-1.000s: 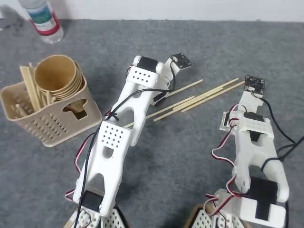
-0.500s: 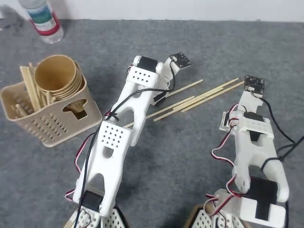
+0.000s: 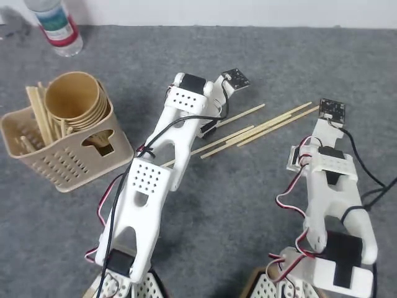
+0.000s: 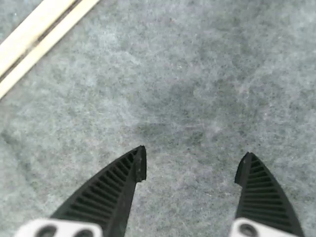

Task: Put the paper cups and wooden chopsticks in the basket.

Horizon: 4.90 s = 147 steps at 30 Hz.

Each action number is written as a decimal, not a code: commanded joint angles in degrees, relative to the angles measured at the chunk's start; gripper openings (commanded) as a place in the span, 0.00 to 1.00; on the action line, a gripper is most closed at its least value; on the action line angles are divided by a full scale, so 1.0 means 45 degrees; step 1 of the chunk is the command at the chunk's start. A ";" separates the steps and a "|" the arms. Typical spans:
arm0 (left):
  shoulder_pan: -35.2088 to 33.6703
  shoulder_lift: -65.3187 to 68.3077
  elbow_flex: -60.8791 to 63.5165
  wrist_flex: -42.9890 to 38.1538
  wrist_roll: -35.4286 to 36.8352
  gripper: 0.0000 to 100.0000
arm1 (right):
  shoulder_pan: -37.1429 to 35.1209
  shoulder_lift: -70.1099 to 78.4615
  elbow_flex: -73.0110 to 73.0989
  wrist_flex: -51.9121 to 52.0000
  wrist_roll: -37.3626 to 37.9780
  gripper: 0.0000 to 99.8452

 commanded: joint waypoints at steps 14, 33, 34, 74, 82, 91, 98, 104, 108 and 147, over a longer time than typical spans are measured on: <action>0.0664 -0.0215 0.1026 0.0410 -0.1543 0.01 | -0.0127 -0.0518 0.0020 -0.0166 0.0215 0.30; 0.2442 -0.7053 0.5167 0.0371 -0.0567 0.01 | -0.0127 -0.0518 0.0020 -0.0205 0.0215 0.30; 0.2364 -0.7619 0.5441 0.0371 -0.0567 0.01 | -0.0127 -0.0518 0.0020 -0.0205 0.0215 0.30; -1.2288 -3.2938 2.8650 -1.6527 0.7150 0.01 | -0.0147 -0.0518 0.0020 -0.0205 0.0215 0.30; -1.2288 -3.3524 3.0994 -1.8716 0.6935 0.02 | -0.0361 -0.0518 0.0020 -0.0205 0.0215 0.30; -1.2366 -3.3602 3.1600 -1.8501 0.6447 0.14 | -0.0342 -0.0518 0.0020 -0.0205 0.0215 0.30; -1.2386 -3.3621 3.0017 -1.6899 0.6994 0.14 | -0.0303 -0.0518 0.0020 -0.0205 0.0215 0.30; -0.9768 -3.3504 2.5700 -1.0608 0.7502 0.14 | -0.0303 -0.0518 0.0020 -0.0205 0.0215 0.30; -0.3575 -3.3485 2.4547 -0.7346 0.5118 0.14 | -0.0303 -0.0518 0.0020 -0.0205 0.0215 0.30; 0.1270 -0.4571 0.5988 -0.3028 0.1934 0.14 | -0.0342 -0.0518 0.0020 -0.0205 0.0606 0.30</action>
